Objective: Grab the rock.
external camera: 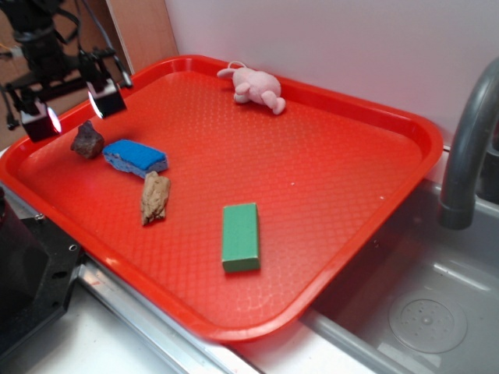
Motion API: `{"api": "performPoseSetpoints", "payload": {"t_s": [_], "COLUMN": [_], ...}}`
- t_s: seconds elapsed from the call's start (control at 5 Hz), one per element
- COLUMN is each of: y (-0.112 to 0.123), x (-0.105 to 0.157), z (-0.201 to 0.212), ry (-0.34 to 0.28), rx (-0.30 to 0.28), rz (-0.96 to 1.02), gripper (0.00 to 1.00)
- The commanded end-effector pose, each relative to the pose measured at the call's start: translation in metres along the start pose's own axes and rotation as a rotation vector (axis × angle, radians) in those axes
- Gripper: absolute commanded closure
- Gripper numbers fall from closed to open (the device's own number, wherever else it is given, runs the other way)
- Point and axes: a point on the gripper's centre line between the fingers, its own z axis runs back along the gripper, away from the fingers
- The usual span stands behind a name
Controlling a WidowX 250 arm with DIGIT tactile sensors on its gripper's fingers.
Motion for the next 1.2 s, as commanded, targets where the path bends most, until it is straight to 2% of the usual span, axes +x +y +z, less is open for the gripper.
{"api": "performPoseSetpoints", "payload": {"t_s": [0.0,0.2,0.4,0.6,0.8,1.0], "y": [0.010,0.011,0.015,0.009,-0.001,-0.046], "x": [-0.018,-0.017,-0.019,-0.023,-0.031,-0.047], "z": [-0.017,-0.013,0.015,0.063,0.115,0.166], "ry": [-0.010,-0.018,-0.026,-0.060,0.097,0.129], "rx": [0.079,0.081,0.037,-0.078,-0.126,-0.163], "rz": [-0.105,-0.113,-0.218,-0.375,-0.542,-0.735], "gripper": [0.00,1.00,1.00,1.00,1.00,1.00]}}
